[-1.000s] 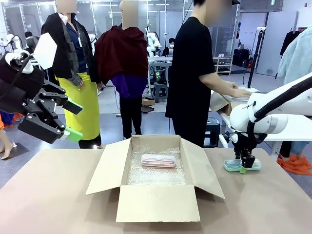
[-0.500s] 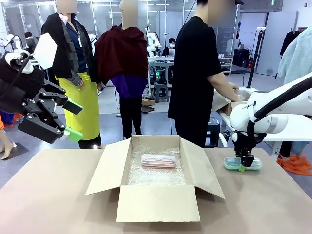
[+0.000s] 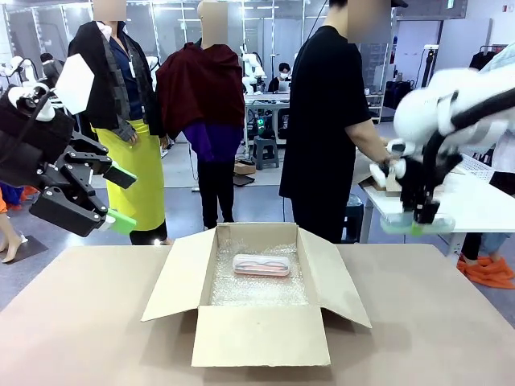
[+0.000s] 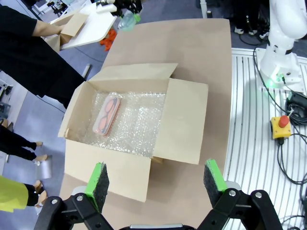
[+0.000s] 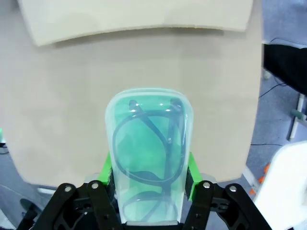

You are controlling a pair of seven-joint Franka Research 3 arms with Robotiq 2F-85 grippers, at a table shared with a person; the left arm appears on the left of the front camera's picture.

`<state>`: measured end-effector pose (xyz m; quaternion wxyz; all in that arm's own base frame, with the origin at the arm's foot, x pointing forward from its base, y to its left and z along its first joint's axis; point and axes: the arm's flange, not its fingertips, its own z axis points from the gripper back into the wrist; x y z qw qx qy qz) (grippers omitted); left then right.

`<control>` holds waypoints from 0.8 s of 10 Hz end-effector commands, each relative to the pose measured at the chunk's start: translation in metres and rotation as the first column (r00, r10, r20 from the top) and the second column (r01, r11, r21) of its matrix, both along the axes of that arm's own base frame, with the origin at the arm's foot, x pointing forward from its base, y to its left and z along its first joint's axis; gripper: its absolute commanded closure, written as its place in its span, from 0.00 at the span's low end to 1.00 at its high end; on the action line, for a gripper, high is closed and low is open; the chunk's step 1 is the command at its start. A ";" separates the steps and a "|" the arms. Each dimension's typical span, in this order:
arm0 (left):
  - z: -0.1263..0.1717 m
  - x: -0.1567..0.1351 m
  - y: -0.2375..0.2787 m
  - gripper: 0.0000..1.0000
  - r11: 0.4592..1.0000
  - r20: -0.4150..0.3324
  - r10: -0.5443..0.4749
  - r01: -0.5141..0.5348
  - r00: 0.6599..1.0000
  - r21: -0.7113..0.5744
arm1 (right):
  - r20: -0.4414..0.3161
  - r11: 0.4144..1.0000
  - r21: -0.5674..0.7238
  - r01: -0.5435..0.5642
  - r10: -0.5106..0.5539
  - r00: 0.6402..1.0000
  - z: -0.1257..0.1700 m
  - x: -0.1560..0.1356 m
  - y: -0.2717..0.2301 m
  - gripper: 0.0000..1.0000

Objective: Pack the glasses set securely to prepare it for shipping.
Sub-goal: Put the Glasses case from the right side of the table into the Package Box.

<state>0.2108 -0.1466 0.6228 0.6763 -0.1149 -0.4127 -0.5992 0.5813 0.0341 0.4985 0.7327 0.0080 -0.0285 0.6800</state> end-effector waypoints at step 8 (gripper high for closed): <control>0.001 -0.002 0.002 0.00 1.000 -0.008 -0.010 0.010 1.000 0.006 | 0.006 0.999 -0.032 0.018 -0.018 1.000 0.054 -0.051 0.228 0.64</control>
